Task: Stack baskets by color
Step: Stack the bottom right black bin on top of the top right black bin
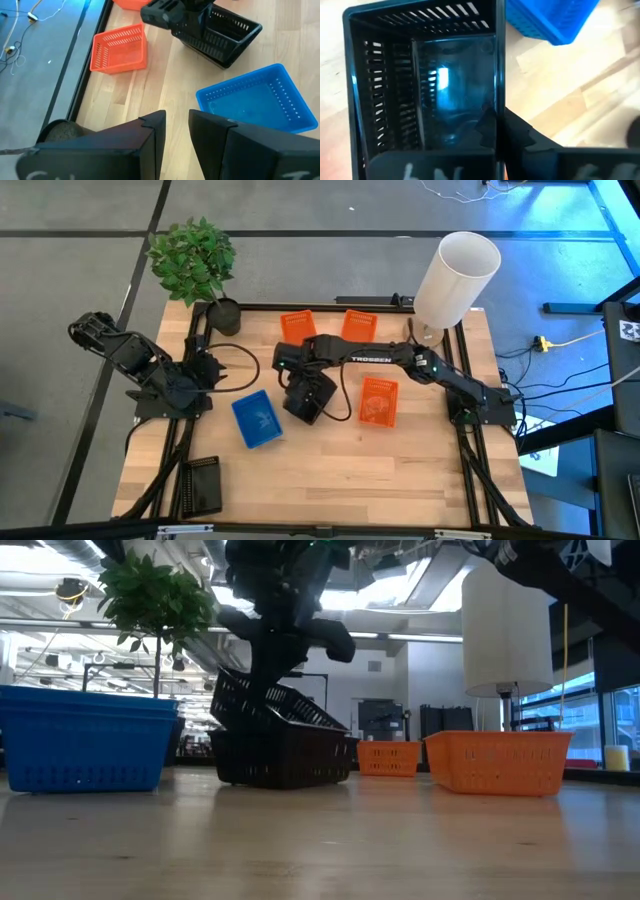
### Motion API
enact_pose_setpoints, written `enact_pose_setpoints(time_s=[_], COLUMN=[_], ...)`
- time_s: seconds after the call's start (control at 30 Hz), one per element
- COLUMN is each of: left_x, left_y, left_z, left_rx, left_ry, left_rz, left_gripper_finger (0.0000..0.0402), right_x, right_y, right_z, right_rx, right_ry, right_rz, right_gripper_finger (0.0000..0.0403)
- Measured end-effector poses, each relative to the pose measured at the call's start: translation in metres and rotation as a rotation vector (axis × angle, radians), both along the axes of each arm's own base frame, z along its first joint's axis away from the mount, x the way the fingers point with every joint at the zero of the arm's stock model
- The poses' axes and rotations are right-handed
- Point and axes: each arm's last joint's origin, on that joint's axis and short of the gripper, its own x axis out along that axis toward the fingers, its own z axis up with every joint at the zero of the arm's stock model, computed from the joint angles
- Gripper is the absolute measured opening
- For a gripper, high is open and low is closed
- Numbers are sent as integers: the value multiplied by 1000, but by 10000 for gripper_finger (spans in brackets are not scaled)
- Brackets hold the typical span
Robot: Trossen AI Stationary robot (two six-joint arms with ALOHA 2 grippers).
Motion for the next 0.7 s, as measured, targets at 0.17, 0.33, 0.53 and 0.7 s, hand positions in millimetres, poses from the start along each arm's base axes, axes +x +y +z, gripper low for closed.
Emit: enact_pose_setpoints(time_s=[0.17, 0.33, 0.53, 0.7], left_x=[0, 0, 0, 0], left_y=[0, 0, 0, 0], left_z=[0, 0, 0, 0], left_rx=[0, 0, 0, 0], left_ry=[0, 0, 0, 0], left_rz=[1, 0, 0, 0], left_gripper_finger=[76, 76, 76, 76], right_x=[-7, -13, -23, -26], right_y=[3, 6, 8, 6], right_z=[19, 29, 30, 30], right_rx=[-4, 35, 97, 101], right_ry=[-26, -18, 69, 93], right_rz=[-10, -61, -72, -77], right_gripper_finger=[4, 4, 4, 4])
